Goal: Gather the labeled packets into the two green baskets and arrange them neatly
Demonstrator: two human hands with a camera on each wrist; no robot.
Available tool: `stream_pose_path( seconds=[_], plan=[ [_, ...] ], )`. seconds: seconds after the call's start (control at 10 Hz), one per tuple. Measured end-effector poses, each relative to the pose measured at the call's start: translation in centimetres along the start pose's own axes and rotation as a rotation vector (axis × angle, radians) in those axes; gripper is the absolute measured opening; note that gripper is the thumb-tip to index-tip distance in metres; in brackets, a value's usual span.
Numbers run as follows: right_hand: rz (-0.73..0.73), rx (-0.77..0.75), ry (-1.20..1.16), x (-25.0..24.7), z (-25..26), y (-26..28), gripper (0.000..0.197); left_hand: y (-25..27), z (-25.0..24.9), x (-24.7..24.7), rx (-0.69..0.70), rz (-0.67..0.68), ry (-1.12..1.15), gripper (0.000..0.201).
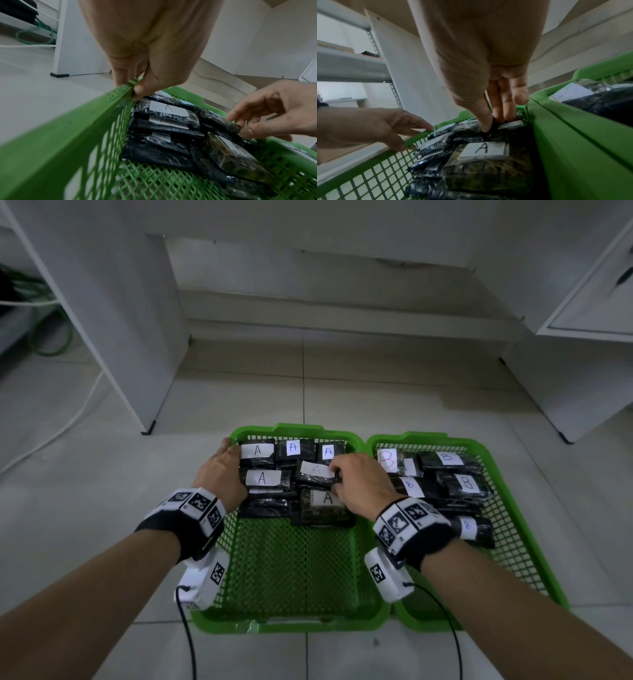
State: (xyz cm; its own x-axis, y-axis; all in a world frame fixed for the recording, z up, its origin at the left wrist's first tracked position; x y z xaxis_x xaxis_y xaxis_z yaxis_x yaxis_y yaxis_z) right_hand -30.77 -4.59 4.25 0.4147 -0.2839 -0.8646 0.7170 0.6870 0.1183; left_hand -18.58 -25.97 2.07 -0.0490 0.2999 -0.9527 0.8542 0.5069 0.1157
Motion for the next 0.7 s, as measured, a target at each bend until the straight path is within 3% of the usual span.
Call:
stream_pose_path(
  seconds=[0.2,0.3,0.4,0.6,0.7],
  plan=[
    [-0.069,0.061,0.041,-0.7,0.0,-0.3,0.025,0.2,0.0,-0.2,0.003,0.001,-0.003,0.055],
    [-0.121,0.200,0.135,-2.0,-0.9,0.4,0.030,0.1,0.1,-0.2,0.011,0.006,-0.002,0.053],
    [-0.054,0.364,0.083,-2.9,-2.4,1.6,0.035,0.1,0.1,-0.4,0.018,0.009,0.000,0.054],
    [-0.010,0.385,-0.073,-2.6,-3.1,1.8,0.031,-0.3,-0.8,-0.5,0.010,0.015,0.021,0.065],
    [-0.029,0.384,-0.059,-3.3,-2.6,1.8,0.028,-0.6,-2.2,-0.9,-0.021,-0.003,-0.074,0.070]
  ],
)
Point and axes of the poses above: each hand's wrist, its own y-axis away from the middle knuckle, its own x-axis out of the palm, z = x × y, the point moved 1 cm from there along -y, towards the middle knuckle, and after that the axes turned 10 degrees about -y, right-handed, at the moved point
